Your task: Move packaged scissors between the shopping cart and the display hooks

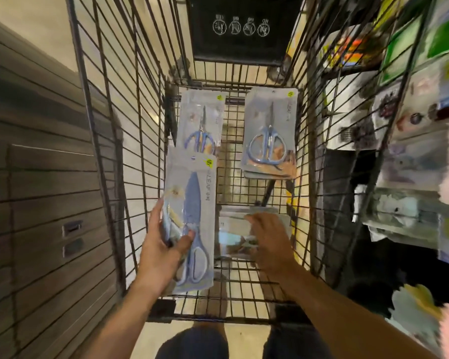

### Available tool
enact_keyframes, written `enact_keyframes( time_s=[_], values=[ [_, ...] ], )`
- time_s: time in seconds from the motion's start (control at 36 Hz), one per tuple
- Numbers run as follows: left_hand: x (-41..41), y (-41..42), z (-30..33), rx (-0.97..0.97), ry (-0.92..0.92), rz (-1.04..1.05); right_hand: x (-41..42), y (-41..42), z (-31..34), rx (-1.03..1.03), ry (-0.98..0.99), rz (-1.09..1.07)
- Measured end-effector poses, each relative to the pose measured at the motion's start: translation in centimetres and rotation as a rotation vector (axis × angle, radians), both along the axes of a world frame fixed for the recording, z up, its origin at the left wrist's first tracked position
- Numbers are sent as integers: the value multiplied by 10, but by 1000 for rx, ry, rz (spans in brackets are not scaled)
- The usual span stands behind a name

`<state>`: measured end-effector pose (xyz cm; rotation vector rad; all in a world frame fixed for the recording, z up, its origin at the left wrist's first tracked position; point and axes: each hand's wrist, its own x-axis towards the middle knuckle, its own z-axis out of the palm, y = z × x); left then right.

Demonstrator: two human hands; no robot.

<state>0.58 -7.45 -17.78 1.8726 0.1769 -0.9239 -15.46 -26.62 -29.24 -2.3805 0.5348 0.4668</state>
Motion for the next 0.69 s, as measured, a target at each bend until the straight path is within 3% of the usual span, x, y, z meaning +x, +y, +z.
enact_keyframes(
  time_s=[0.17, 0.33, 0.44, 0.56, 0.69],
  values=[
    [1, -4, 0, 7, -14, -9, 9, -7, 13, 15, 51, 88],
    [13, -10, 39, -30, -64, -26, 33, -14, 58, 7, 119, 7],
    [28, -10, 81, -45, -105, -51, 48, -24, 119, 106, -15, -205],
    [44, -17, 133, -37, -212, -116, 55, -38, 193, 129, -60, -287],
    [50, -22, 205, -146, -330, -200, 46, -40, 287, 233, -142, -496]
  ],
)
